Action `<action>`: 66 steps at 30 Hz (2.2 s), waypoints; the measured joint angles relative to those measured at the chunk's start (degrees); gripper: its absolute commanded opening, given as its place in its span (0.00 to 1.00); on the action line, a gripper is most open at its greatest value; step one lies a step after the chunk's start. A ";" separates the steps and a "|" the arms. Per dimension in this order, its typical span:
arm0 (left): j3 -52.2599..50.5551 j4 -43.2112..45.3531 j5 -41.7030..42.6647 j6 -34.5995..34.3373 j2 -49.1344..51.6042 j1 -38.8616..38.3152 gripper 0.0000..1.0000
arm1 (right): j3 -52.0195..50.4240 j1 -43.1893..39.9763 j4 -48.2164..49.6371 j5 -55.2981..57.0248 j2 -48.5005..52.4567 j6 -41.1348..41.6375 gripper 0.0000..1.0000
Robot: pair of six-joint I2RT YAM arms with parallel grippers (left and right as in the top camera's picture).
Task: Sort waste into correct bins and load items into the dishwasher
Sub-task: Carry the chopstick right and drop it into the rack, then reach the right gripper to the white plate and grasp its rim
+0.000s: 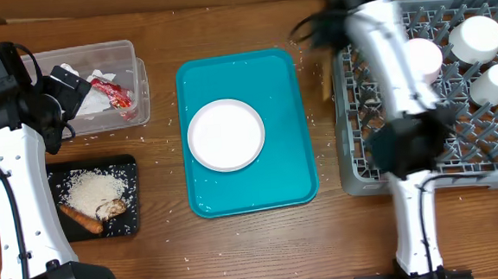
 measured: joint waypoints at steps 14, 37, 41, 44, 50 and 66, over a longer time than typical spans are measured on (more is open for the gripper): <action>0.00 0.00 0.00 0.00 0.00 0.00 1.00 | -4.33 -11.10 5.22 -10.86 -3.19 -10.34 0.12; 0.00 0.00 -0.02 0.00 0.00 0.00 1.00 | -11.26 -5.46 2.12 -27.98 -3.21 -10.14 0.72; 0.00 0.00 0.00 0.00 0.00 0.00 1.00 | -12.33 0.92 2.38 -28.63 -3.45 -9.86 1.00; 0.00 0.00 -0.02 0.00 0.00 0.00 1.00 | -16.63 6.54 5.70 -27.10 -4.15 -9.79 1.00; 0.00 0.00 -0.02 0.00 0.00 0.00 1.00 | -30.03 15.19 14.75 -22.51 -4.37 -4.74 1.00; 0.00 0.00 0.00 0.00 0.00 0.00 1.00 | -41.94 20.39 19.69 -15.78 -4.61 2.16 0.16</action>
